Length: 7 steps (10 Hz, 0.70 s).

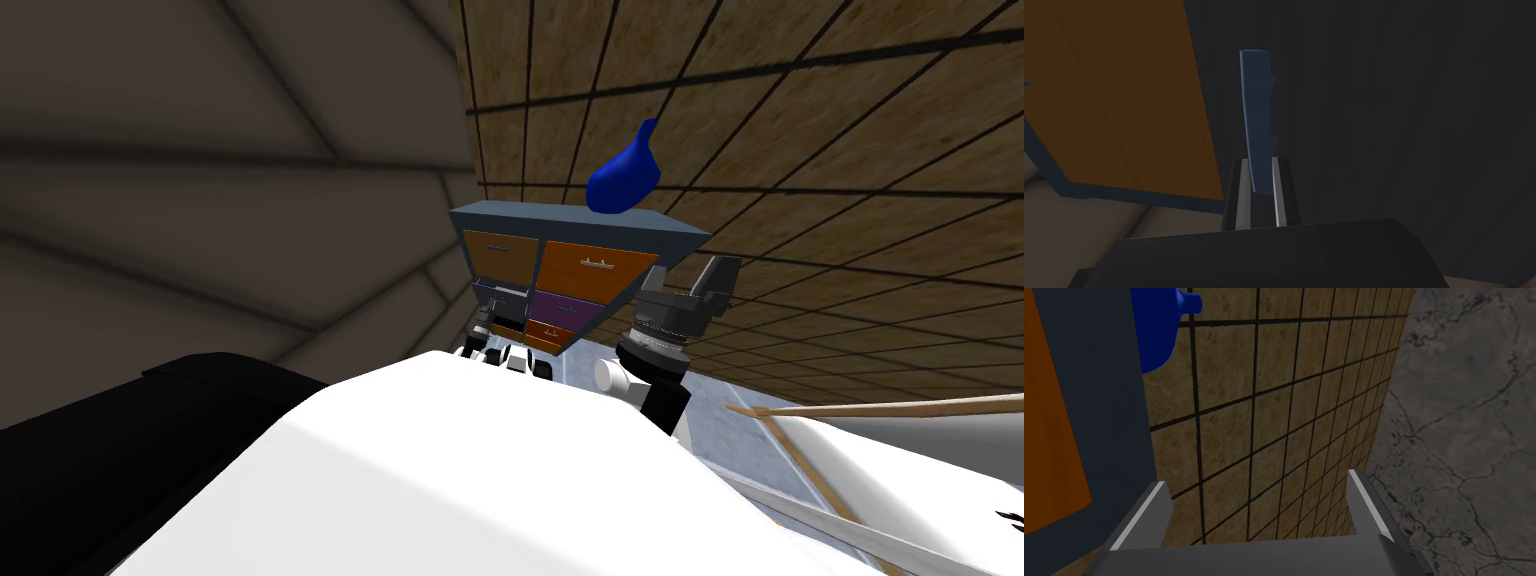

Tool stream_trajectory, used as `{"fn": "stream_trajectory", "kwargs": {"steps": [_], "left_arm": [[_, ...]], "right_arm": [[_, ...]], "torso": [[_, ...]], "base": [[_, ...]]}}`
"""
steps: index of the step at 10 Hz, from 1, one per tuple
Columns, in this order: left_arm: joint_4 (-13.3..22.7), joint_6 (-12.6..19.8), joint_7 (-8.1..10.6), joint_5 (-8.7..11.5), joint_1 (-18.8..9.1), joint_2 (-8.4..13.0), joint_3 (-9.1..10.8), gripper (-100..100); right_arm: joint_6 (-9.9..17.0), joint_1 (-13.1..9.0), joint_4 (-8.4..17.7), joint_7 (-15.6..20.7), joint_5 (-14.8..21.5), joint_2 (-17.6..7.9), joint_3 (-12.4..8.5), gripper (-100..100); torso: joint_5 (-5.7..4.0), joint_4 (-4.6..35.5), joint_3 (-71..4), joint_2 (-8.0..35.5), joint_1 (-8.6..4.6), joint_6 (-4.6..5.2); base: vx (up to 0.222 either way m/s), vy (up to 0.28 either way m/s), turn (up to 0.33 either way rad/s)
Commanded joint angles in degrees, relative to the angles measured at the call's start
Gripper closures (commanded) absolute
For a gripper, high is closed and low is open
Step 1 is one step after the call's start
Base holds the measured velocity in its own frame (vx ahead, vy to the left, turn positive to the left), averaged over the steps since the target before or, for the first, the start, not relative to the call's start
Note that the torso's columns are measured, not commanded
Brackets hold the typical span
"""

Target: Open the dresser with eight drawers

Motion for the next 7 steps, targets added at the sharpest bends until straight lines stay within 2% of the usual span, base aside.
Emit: {"fn": "stream_trajectory", "kwargs": {"steps": [1,3,4,5,7], "left_arm": [[-1.8,0.4,-0.97,-1.2,3.2,-0.9,-2.86,100],[-3.2,0.5,-1.83,-2.1,5.3,-1.8,-5.06,100],[-3.1,0.4,-1.58,-1.9,4.5,-1.6,-4.44,100],[-3.6,0.2,-1.55,-2.0,5.3,-1.5,-4.94,100],[-4.0,0.0,-1.44,-2.1,6.1,-1.2,-5.27,100]], "right_arm": [[0.0,0.0,0.0,0.0,0.0,0.0,0.0,0],[0.0,0.0,0.0,0.0,0.0,0.0,0.0,0],[0.0,0.0,0.0,0.0,0.0,0.0,0.0,0],[0.0,0.0,0.0,0.0,0.0,0.0,0.0,0],[0.0,0.0,0.0,0.0,0.0,0.0,0.0,0]], "torso": [[-0.03,0.0,0.0,0.0,-0.01,-0.02],[-0.04,0.0,0.0,0.0,-0.01,0.0],[-0.06,0.1,0.0,0.1,0.02,-0.05],[-0.1,0.2,0.0,0.0,-0.02,-0.08],[-0.04,0.2,0.3,0.5,0.08,-0.07]], "base": [[-0.021,0.057,0.111],[-0.019,0.062,0.091],[-0.013,0.02,0.004],[-0.1,0.022,0.004],[-0.193,0.036,0.014]]}}
